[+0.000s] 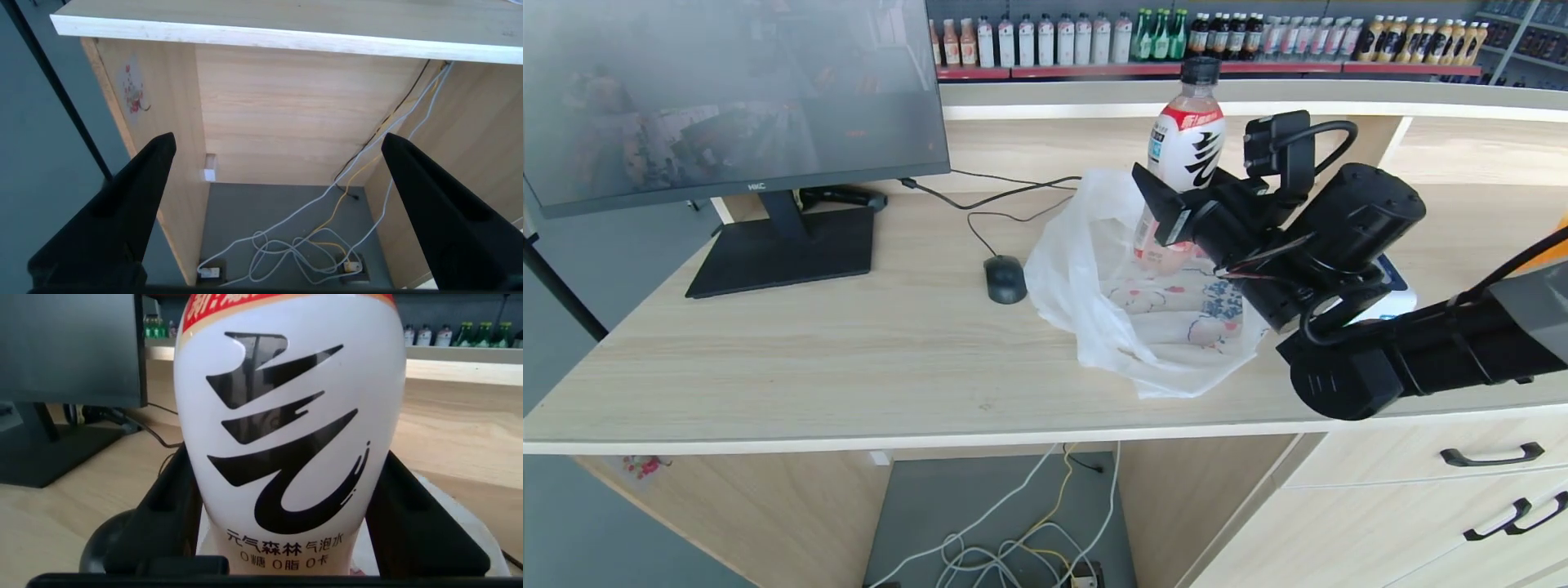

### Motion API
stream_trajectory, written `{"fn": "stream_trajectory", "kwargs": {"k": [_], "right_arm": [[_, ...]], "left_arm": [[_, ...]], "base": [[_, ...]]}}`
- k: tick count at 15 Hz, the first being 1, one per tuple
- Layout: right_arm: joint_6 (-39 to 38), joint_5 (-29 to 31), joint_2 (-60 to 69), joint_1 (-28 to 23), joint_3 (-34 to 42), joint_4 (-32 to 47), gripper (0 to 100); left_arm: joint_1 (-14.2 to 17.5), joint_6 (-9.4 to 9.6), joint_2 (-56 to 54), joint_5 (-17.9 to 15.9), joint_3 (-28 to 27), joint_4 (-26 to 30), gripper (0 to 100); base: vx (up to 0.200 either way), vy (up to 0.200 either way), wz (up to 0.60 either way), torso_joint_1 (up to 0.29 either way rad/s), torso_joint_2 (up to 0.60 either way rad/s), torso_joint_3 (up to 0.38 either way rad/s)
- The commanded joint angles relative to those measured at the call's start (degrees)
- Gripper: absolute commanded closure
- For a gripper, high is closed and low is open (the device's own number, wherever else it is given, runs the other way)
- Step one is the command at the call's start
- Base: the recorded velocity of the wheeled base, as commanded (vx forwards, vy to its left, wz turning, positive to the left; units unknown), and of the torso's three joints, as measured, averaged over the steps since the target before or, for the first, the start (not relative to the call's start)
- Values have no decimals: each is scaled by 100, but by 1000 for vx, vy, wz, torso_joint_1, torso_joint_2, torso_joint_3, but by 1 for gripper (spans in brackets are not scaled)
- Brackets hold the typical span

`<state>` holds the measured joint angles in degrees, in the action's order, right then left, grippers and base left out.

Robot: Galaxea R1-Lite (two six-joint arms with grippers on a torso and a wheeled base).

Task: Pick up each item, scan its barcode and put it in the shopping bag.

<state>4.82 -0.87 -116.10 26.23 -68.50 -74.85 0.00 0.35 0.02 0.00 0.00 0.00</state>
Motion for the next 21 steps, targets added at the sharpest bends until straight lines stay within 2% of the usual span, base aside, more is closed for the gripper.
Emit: {"fn": "stream_trajectory", "kwargs": {"k": [1,7,21], "right_arm": [[2,-10,-378,5,-278,-3,100],[2,-10,-817,13,-621,6,100],[11,-1,-1160,101,-770,-12,100]], "left_arm": [[9,0,-2,0,0,0,0],[0,0,-2,0,0,0,0],[0,0,-2,0,0,0,0]], "base": [[0,0,0,0,0,0],[0,0,0,0,0,0],[0,0,0,0,0,0]]}}
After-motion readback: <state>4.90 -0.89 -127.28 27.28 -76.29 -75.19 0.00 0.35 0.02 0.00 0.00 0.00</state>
